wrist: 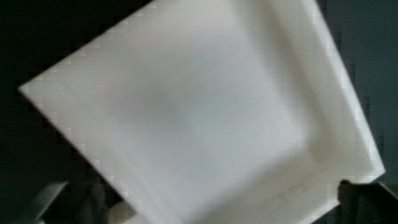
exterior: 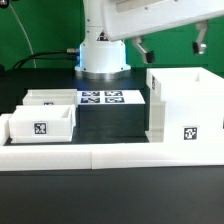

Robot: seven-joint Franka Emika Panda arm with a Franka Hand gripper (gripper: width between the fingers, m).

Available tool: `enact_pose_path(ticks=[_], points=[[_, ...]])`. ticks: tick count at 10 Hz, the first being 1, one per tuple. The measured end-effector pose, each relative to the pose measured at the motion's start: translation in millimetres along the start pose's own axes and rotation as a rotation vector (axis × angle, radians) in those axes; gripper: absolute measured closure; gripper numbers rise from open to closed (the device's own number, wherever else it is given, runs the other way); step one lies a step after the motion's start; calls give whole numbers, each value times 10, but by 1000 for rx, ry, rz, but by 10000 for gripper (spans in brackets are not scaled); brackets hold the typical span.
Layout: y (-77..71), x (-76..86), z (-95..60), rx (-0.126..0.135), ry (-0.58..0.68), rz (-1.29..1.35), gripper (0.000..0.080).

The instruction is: Assemble drawer

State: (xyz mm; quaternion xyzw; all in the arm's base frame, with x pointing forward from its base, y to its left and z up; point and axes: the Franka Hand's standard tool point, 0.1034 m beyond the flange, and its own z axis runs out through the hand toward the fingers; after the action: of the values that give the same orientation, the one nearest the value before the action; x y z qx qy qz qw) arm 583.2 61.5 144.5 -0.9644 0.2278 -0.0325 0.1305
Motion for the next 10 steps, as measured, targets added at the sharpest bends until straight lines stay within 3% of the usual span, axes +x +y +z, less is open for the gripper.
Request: enact_pose_path(ticks=[1, 4, 5, 8, 10], points=[[72, 38, -8, 2, 2, -73, 150], [75, 37, -5, -2, 2, -182, 150], [134, 49, -12, -15, -2, -222, 150], [625, 128, -91, -103, 10, -277, 150], [952, 176, -94, -131, 34, -300, 150]])
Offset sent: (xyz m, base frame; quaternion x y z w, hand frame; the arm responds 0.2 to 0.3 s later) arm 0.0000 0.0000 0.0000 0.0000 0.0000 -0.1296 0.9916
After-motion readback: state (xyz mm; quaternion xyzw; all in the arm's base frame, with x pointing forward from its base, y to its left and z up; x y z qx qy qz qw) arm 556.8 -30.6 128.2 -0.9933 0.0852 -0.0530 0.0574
